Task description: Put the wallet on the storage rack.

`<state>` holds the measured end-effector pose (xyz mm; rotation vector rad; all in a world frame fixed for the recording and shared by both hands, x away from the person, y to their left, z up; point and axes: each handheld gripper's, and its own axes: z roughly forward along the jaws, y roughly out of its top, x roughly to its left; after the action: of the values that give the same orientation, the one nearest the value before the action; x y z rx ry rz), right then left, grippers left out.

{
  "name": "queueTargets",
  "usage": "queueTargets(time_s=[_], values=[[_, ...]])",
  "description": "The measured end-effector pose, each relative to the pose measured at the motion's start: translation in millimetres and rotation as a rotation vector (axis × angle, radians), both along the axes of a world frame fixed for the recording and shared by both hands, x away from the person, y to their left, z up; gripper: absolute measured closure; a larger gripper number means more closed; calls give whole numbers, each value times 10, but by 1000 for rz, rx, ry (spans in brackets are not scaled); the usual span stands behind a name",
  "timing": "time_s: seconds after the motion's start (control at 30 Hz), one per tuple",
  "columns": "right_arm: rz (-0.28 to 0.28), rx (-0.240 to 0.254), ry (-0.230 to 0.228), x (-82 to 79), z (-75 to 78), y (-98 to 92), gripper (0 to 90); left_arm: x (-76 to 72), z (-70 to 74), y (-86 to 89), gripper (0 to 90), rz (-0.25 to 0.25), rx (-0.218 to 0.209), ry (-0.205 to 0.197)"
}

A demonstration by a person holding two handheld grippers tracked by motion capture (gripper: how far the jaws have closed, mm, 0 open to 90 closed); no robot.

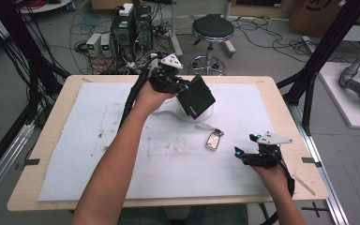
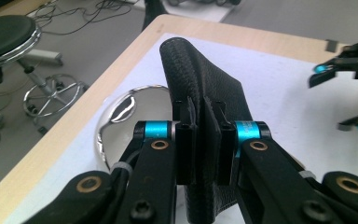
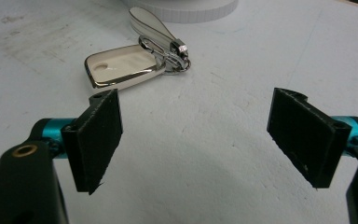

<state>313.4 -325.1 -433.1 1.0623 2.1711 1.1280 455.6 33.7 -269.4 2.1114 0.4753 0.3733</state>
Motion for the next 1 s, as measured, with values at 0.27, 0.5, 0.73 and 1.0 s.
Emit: queueTargets(time_s=[0.27,0.5,0.73,1.0], values=[[0,0,-6,7,0,-9,183,211,2,-126,829,25,12,11],[-1,-24,-17,-2,7,2,183,364,-45,-176,828,68,38,2],[-1,-35,-19,-3,4,3,183,438,-155,-125,828,138,109,-10],[-2,-52,-25,-6,5,19,183,483,-225,-113,826,168,135,-40]])
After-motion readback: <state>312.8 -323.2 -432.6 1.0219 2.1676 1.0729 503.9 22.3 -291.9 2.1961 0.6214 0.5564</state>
